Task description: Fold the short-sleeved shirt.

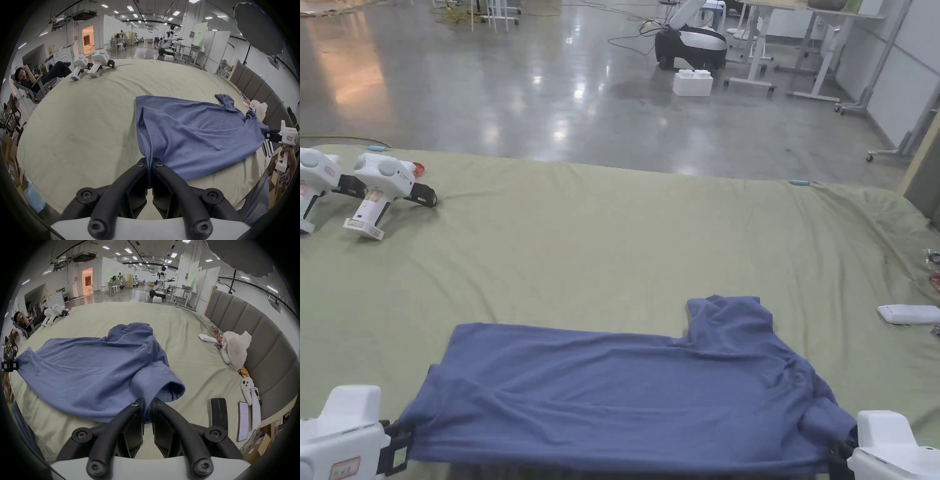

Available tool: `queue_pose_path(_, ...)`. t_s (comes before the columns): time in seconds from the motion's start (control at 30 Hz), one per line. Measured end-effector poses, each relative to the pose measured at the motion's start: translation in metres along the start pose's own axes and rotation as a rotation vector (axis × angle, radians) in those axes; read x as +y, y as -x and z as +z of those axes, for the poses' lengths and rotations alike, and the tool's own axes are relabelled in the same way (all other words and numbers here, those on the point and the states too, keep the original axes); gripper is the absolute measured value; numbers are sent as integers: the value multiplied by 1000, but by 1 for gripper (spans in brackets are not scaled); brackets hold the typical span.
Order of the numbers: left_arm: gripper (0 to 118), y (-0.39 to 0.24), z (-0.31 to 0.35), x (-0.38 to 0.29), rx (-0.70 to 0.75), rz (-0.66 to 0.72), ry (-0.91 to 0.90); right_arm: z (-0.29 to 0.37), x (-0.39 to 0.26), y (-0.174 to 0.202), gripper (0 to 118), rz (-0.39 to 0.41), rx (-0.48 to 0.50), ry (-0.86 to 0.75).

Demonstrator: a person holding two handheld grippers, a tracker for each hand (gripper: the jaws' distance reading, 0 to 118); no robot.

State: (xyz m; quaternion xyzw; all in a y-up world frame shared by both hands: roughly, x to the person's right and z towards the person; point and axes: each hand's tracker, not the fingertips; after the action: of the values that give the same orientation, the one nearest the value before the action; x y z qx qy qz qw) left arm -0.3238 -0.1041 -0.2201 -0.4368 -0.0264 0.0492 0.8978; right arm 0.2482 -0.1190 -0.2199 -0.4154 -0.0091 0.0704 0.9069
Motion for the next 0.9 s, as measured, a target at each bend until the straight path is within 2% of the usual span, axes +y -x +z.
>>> queue_pose_path(0.23, 1, 4, -3, -59, 11, 43, 117, 12, -56, 13, 7, 45, 12, 123)
queue_pose_path(0.3, 1, 4, -8, -69, 22, 38, 131, 8, -71, 12, 7, 21, 18, 140)
queue_pose_path(0.37, 1, 4, -18, -75, 39, 29, 149, 1, -85, 10, 7, -45, 33, 165)
queue_pose_path(0.53, 2, 0, -30, -78, 58, 24, 150, -10, -96, 13, 9, -79, 36, 154)
queue_pose_path(0.57, 9, -2, -28, -77, 59, 23, 142, -10, -95, 14, 12, -79, 32, 152)
queue_pose_path(0.6, 16, -3, -26, -75, 60, 19, 133, -9, -94, 16, 21, -76, 26, 150)
queue_pose_path(0.63, 26, -5, -25, -74, 65, 15, 120, -6, -90, 18, 38, -70, 8, 144)
queue_pose_path(0.67, 44, -6, -23, -72, 69, 12, 94, -2, -85, 18, 61, -54, -24, 132)
queue_pose_path(0.7, 53, -7, -17, -68, 63, 13, 66, 2, -79, 19, 72, -45, -50, 108)
queue_pose_path(0.73, 56, -9, -14, -62, 47, 29, 32, 9, -70, 19, 75, -51, -58, 72)
queue_pose_path(0.9, 56, -24, 4, -24, 29, 61, -170, 35, -24, 28, 76, -55, -78, -178)
